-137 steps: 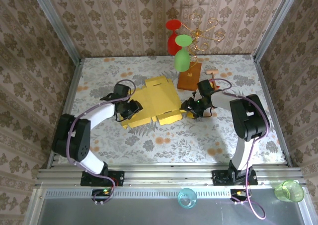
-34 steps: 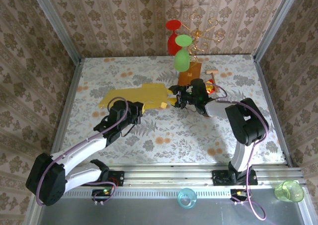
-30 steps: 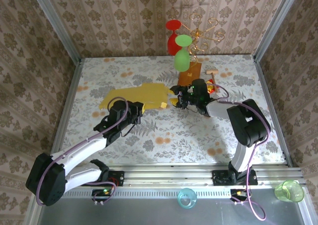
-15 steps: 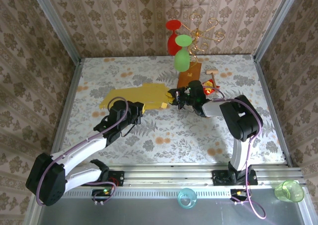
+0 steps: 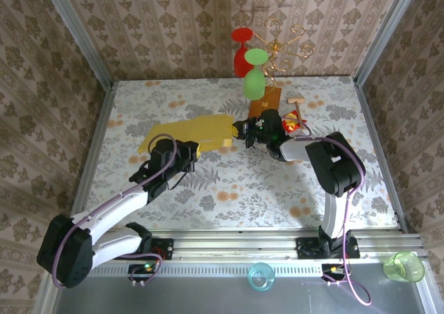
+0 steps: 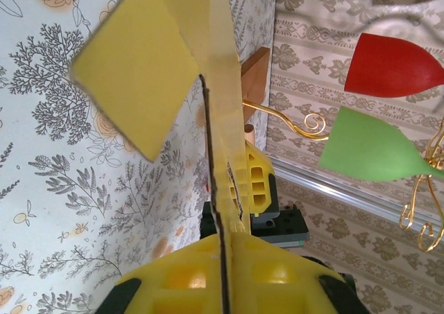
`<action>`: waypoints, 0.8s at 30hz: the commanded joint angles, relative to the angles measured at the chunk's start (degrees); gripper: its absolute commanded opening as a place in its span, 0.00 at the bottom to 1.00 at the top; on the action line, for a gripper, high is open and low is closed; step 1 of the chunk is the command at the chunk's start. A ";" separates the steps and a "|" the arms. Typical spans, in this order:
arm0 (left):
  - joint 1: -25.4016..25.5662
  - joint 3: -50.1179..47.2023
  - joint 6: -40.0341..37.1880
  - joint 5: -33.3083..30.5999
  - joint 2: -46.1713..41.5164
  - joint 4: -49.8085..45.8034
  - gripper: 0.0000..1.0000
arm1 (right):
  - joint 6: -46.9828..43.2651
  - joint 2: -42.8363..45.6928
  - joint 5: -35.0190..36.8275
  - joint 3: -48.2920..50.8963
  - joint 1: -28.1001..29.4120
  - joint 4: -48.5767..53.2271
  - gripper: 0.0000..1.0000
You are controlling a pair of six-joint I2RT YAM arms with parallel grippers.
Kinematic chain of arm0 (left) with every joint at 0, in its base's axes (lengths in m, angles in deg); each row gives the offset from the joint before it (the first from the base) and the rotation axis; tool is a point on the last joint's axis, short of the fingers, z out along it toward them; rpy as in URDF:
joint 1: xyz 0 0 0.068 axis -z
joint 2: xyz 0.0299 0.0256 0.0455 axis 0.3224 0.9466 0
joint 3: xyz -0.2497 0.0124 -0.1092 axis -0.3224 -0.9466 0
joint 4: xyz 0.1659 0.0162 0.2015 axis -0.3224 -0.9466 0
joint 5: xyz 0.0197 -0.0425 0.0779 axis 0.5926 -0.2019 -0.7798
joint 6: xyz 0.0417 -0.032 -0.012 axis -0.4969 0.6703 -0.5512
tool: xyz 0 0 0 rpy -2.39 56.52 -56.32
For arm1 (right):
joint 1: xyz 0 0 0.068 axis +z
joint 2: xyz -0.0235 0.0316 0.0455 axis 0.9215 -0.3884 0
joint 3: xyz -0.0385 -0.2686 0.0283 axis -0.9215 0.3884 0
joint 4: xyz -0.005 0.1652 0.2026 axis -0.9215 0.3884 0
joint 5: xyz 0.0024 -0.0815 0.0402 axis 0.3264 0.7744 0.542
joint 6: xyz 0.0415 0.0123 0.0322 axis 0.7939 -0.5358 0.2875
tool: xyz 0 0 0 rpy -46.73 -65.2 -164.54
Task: Fold the paper box
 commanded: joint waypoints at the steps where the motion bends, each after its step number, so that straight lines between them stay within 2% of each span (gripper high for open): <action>1: -1.61 1.23 -2.11 2.54 -2.25 -4.69 0.33 | -0.38 3.23 3.95 0.17 0.36 -0.07 0.00; 3: -5.28 3.57 -5.51 6.26 -4.60 -12.81 0.49 | -1.21 6.00 6.25 1.06 0.36 2.33 0.00; 6: -12.38 10.76 -15.41 8.09 -8.53 -33.45 0.60 | -5.07 12.18 9.98 1.50 0.37 10.79 0.00; 8: -16.38 14.41 -20.65 8.56 -9.69 -42.30 0.64 | -8.32 17.27 13.53 0.93 0.44 19.21 0.00; 10: -19.55 16.63 -24.37 9.46 -10.16 -46.96 0.64 | -10.70 22.33 17.92 0.48 0.60 26.38 0.00; 14: -23.11 19.57 -28.48 9.58 -9.82 -49.32 0.64 | -12.53 32.25 27.16 -2.05 1.37 44.30 0.00; 18: -23.30 21.40 -29.75 10.55 -6.99 -47.26 0.63 | -12.16 39.45 37.02 -6.53 3.38 60.93 0.00; 24: -22.41 24.47 -31.63 12.03 -2.63 -45.35 0.60 | -12.20 44.01 48.60 -14.53 6.25 75.36 0.00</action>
